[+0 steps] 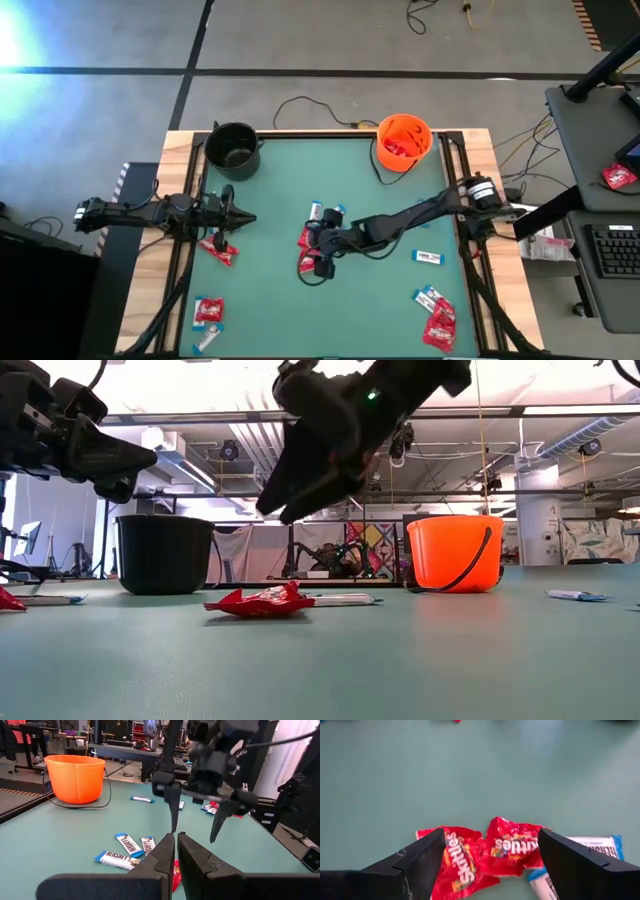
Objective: Sort candy by brand, put in halloween buckets
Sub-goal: Put the red candy into the orange bucket
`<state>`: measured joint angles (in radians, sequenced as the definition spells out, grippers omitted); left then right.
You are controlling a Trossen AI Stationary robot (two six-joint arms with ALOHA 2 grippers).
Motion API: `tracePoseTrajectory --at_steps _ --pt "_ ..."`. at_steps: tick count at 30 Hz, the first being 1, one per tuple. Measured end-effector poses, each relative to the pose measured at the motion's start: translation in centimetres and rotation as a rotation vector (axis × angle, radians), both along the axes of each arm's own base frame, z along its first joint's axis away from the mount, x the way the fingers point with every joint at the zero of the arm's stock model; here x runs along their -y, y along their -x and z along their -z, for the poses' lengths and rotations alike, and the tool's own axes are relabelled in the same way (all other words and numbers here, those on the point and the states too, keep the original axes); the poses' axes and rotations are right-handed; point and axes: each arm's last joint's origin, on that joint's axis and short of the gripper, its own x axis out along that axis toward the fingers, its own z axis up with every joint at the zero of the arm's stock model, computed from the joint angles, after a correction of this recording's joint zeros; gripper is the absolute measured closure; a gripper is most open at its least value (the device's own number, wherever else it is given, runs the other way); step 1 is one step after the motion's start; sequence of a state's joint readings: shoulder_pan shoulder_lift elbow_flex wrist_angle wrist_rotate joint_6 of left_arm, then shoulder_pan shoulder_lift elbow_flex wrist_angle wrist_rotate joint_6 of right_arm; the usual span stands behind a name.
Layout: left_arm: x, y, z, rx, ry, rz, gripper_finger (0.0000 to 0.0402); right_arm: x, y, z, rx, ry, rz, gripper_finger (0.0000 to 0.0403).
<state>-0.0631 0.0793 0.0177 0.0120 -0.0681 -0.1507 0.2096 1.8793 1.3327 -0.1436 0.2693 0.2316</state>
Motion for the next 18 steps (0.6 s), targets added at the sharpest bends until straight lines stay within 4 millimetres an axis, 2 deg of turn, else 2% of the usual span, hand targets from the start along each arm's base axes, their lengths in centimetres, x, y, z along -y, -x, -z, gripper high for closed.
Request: tracePoseTrajectory --at_steps 6,10,18 --pt "0.0 0.0 0.0 -0.003 0.000 -0.001 0.0395 -0.3 -1.1 2.5 -0.065 0.036 -0.033 0.0095" --pt "0.0 0.0 0.0 -0.003 0.000 -0.001 0.0395 -0.3 -1.5 4.0 -0.090 -0.003 0.002 0.0098" --pt "0.0 0.0 0.0 -0.003 0.000 -0.001 0.0395 -1.3 -1.7 5.0 -0.130 -0.075 -0.112 0.0107"
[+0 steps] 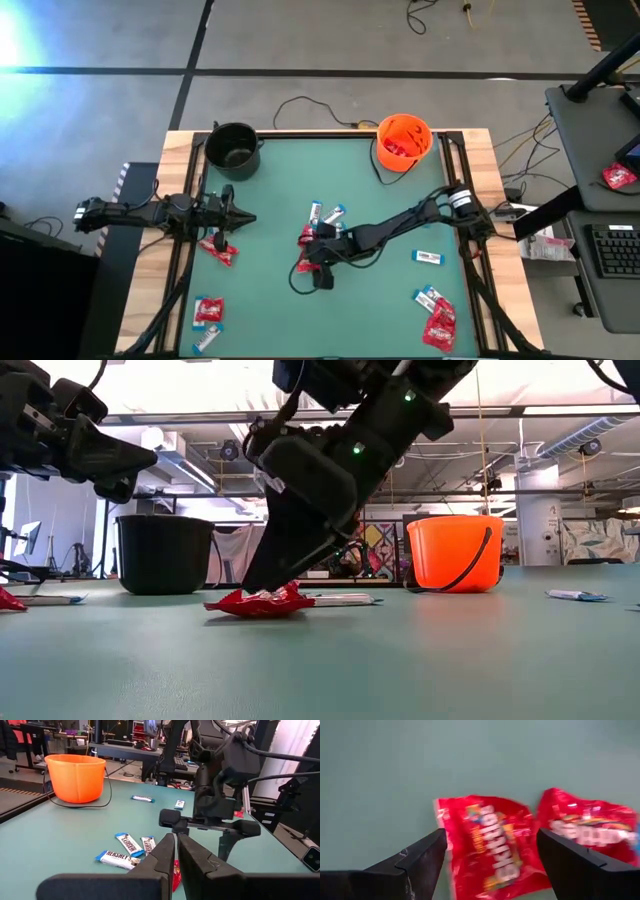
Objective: Sort candy by brand, put in halloween buckets
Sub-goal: Put the red candy into the orange bucket
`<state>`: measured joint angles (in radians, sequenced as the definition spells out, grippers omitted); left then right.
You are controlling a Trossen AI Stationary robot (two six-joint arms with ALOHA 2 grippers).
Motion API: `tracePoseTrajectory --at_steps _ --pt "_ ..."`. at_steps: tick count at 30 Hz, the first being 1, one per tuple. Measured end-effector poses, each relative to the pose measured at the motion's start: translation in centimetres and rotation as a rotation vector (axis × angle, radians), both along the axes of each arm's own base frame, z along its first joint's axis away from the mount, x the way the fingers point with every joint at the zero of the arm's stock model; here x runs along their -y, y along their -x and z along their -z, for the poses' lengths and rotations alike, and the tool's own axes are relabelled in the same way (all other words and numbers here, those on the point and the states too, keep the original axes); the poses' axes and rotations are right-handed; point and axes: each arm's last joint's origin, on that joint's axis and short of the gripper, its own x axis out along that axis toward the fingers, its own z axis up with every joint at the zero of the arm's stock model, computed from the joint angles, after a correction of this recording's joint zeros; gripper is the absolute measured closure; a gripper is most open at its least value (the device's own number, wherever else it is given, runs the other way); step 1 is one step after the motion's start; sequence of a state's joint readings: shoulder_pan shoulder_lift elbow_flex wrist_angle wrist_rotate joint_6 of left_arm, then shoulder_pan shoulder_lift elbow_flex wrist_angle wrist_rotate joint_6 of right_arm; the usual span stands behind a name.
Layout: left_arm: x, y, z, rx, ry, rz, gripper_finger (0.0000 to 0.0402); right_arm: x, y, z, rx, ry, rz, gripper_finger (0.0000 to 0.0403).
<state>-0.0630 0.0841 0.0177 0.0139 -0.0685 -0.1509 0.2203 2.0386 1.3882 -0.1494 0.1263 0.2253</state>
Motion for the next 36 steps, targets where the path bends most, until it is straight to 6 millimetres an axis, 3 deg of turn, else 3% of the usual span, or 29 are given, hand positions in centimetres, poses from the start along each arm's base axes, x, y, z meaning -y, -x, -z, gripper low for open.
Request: tracePoseTrajectory --at_steps 9,13,23,29,36 --pt "0.0 0.0 0.0 -0.001 0.000 0.000 0.0395 -0.1 -0.3 2.5 -0.041 0.014 0.002 0.0120" --pt "0.0 0.0 0.0 -0.001 0.000 0.000 0.0395 -0.2 -0.3 2.7 -0.043 0.018 0.002 0.0132" --pt "0.0 0.0 0.0 -0.001 0.000 0.000 0.0395 -0.4 -0.3 2.4 -0.050 0.007 0.017 0.0217" --pt "0.0 0.0 0.0 -0.001 0.000 0.000 0.0395 -1.4 -1.5 -0.1 -0.039 -0.063 0.049 0.0268" --pt "0.0 0.0 0.0 -0.002 0.000 0.000 0.0395 -2.1 -3.4 -7.2 0.024 -0.105 0.078 0.0315"
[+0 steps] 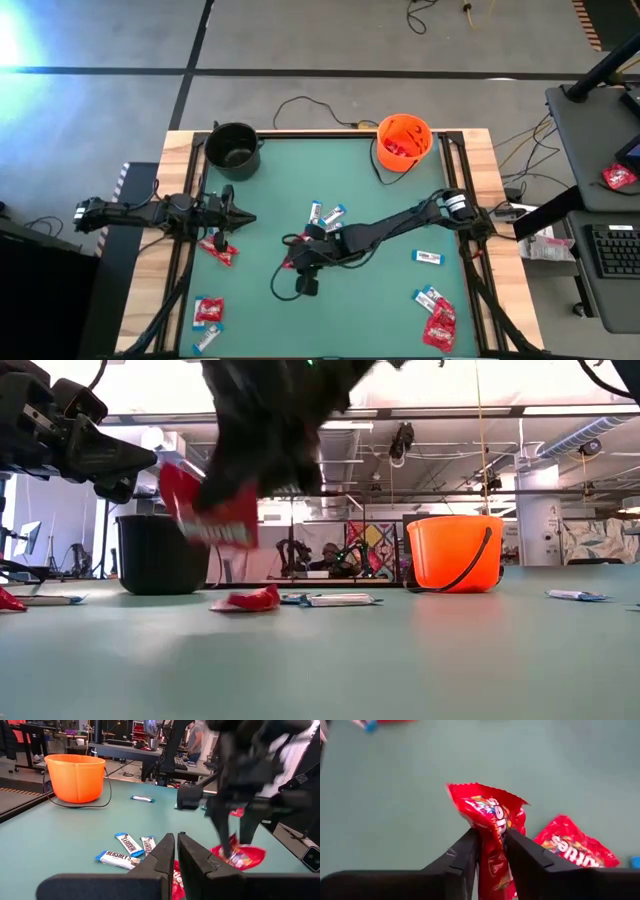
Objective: Sort candy by brand, put in halloween buckets
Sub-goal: Put the red candy into the orange bucket
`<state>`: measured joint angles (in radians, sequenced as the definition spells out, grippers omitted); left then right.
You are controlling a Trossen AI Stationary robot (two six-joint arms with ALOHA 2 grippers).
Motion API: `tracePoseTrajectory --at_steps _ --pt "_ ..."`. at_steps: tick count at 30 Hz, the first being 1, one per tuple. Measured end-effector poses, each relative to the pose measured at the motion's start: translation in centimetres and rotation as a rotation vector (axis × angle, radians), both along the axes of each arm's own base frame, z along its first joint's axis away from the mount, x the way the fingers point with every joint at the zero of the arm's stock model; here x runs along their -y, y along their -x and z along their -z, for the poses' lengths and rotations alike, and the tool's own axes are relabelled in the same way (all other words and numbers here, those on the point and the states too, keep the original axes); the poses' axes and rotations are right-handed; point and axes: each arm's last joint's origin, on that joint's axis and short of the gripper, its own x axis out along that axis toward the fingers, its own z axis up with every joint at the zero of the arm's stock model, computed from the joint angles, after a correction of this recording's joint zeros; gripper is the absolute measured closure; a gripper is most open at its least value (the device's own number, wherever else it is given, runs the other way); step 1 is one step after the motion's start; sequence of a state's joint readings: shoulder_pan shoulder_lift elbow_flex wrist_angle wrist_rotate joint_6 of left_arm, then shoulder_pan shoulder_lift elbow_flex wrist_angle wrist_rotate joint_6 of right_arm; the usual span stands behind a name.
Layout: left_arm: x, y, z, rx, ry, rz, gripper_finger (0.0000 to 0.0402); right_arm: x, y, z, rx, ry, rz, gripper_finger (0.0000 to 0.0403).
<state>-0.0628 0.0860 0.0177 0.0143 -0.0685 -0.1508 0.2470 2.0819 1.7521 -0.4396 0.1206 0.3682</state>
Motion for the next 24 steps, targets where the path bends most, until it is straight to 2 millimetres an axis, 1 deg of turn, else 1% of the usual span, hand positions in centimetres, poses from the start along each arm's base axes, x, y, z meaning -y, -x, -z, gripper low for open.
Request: tracePoseTrajectory --at_steps 3,6,9,11,13,15,19,24 --pt "0.0 0.0 0.0 0.000 0.000 0.000 0.0395 0.1 -0.5 -3.1 0.014 -0.002 0.008 0.0335" --pt "0.0 0.0 0.0 0.000 0.000 0.000 0.0395 0.9 -0.6 -6.0 0.010 0.002 0.026 0.0355" --pt "0.0 0.0 0.0 0.000 0.000 0.000 0.0395 2.6 -0.4 -8.0 -0.019 0.023 0.076 0.0375" --pt "0.0 0.0 0.0 0.000 0.000 0.001 0.0395 4.2 0.1 -8.9 -0.067 0.050 0.161 0.0386" --pt "0.0 0.0 0.0 0.000 0.000 0.000 0.0395 6.0 0.9 -9.6 -0.128 0.065 0.258 0.0392" --pt "0.0 0.0 0.0 0.000 0.000 0.001 0.0395 7.8 2.0 -10.0 -0.207 0.074 0.348 0.0393" --pt "0.0 0.0 0.0 0.000 0.000 0.001 0.0395 11.0 4.3 -10.9 -0.311 0.101 0.478 0.0393" --pt "0.0 0.0 0.0 -0.001 0.000 0.000 0.0395 15.5 7.7 -12.9 -0.298 0.114 0.680 0.0394"
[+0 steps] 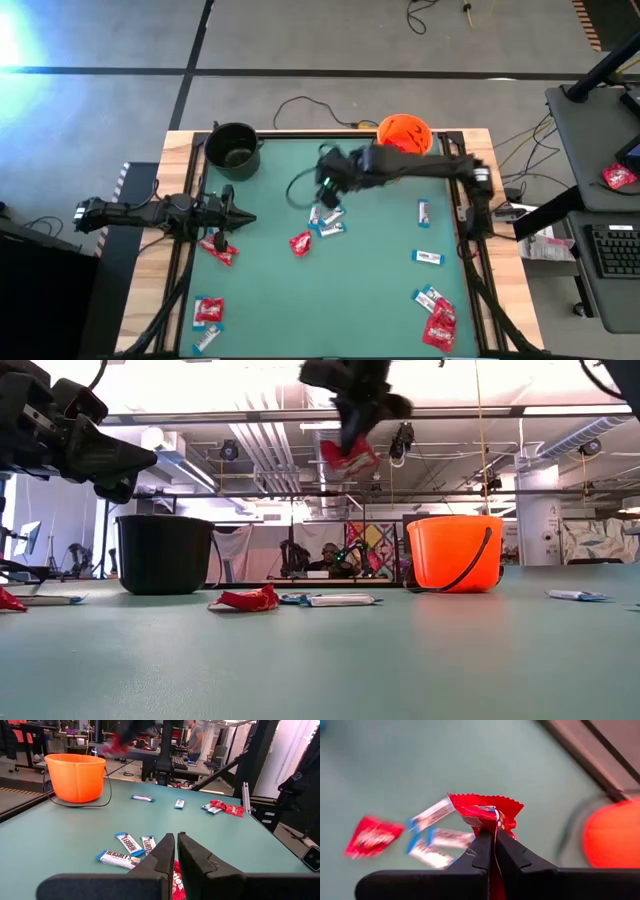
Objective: Sort candy by brand, put in halloween buckets
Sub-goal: Put the red candy into the orange bucket
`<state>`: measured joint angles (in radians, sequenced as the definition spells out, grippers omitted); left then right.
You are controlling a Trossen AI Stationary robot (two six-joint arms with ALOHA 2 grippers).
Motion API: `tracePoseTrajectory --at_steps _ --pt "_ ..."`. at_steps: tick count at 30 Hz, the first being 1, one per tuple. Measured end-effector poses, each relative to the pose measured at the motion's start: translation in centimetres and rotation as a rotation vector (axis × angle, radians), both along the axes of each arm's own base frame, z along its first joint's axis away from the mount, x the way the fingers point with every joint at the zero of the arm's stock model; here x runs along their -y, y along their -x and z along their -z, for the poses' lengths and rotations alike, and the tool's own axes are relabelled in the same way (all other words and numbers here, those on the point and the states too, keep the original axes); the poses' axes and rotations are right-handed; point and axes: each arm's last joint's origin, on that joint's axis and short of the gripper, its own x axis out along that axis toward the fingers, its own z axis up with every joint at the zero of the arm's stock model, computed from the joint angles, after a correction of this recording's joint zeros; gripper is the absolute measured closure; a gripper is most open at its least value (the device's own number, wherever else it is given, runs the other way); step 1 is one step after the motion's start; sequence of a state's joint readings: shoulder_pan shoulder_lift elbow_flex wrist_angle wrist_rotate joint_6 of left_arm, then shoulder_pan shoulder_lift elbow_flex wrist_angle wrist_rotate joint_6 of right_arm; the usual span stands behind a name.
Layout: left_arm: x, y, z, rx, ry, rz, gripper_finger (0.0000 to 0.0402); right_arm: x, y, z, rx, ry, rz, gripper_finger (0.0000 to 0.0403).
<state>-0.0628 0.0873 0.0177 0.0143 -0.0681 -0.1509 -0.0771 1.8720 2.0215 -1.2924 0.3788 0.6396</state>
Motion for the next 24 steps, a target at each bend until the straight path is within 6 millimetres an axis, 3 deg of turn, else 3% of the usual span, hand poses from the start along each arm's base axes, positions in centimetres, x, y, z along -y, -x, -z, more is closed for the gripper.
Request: tracePoseTrajectory --at_steps 8,14,19,24 --pt "0.0 0.0 0.0 0.000 0.000 0.000 0.0395 7.4 8.6 -1.0 0.056 -0.042 0.448 0.0394" --pt "0.0 0.0 0.0 0.000 0.000 0.000 0.0395 10.8 14.9 1.2 0.066 -0.029 0.748 0.0394" --pt "0.0 0.0 0.0 0.000 0.000 0.000 0.0395 13.4 17.2 4.4 0.117 -0.015 0.813 0.0394" --pt "0.0 0.0 0.0 0.000 0.000 0.000 0.0395 15.5 18.0 7.2 0.142 -0.027 0.870 0.0381"
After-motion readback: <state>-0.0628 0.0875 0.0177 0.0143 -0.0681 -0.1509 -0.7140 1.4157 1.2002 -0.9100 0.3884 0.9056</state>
